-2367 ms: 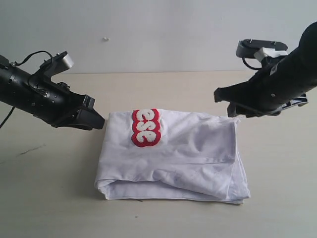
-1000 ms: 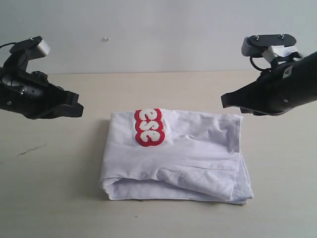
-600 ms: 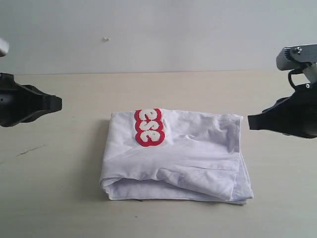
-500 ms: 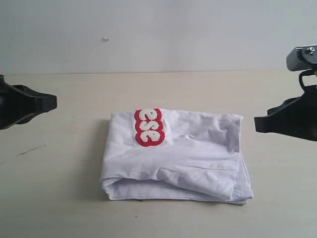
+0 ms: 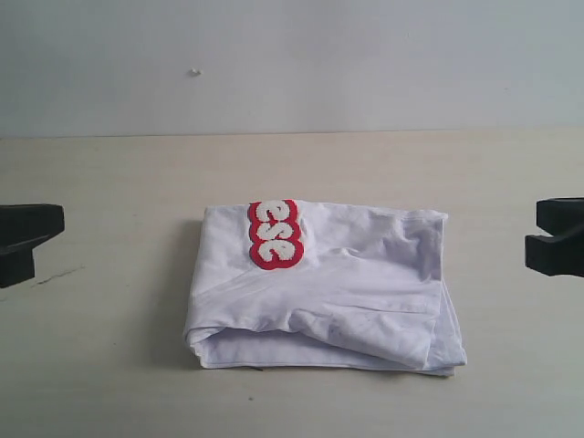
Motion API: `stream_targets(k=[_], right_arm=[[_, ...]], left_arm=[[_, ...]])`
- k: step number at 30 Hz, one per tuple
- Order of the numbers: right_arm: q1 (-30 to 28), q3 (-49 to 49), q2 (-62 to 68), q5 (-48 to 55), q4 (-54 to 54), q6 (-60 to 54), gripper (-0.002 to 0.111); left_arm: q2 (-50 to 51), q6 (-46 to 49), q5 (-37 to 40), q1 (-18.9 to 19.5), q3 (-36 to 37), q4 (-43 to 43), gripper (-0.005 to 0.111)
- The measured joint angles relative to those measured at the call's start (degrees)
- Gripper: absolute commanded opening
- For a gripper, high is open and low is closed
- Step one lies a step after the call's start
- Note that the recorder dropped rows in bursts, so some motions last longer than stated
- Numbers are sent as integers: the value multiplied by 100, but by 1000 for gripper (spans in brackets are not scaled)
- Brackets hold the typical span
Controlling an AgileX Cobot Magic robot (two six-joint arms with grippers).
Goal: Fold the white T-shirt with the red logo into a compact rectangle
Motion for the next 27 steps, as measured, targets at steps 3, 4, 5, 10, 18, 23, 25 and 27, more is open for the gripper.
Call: stream_targets(k=[3, 4, 5, 10, 18, 23, 25, 27], right_arm=[[0, 128, -373, 0, 0, 0, 0], [0, 171, -493, 0, 0, 0, 0], [0, 183, -607, 29, 0, 0, 0], [0, 206, -1049, 226, 12, 0, 0], [0, 206, -1415, 639, 115, 0, 0], [0, 206, -1428, 676, 166, 0, 0], [0, 206, -1428, 676, 183, 0, 0], [0, 206, -1428, 676, 183, 0, 0]], left_arm=[[-398, 0, 0, 0, 227, 0, 0], [-542, 0, 0, 0, 306, 0, 0], [-684, 0, 0, 0, 377, 0, 0], [-1304, 9, 0, 0, 645, 0, 0], [-1782, -77, 0, 0, 837, 0, 0], [-1782, -77, 0, 0, 837, 0, 0], [-1782, -77, 0, 0, 837, 0, 0], [-1782, -77, 0, 0, 837, 0, 0]])
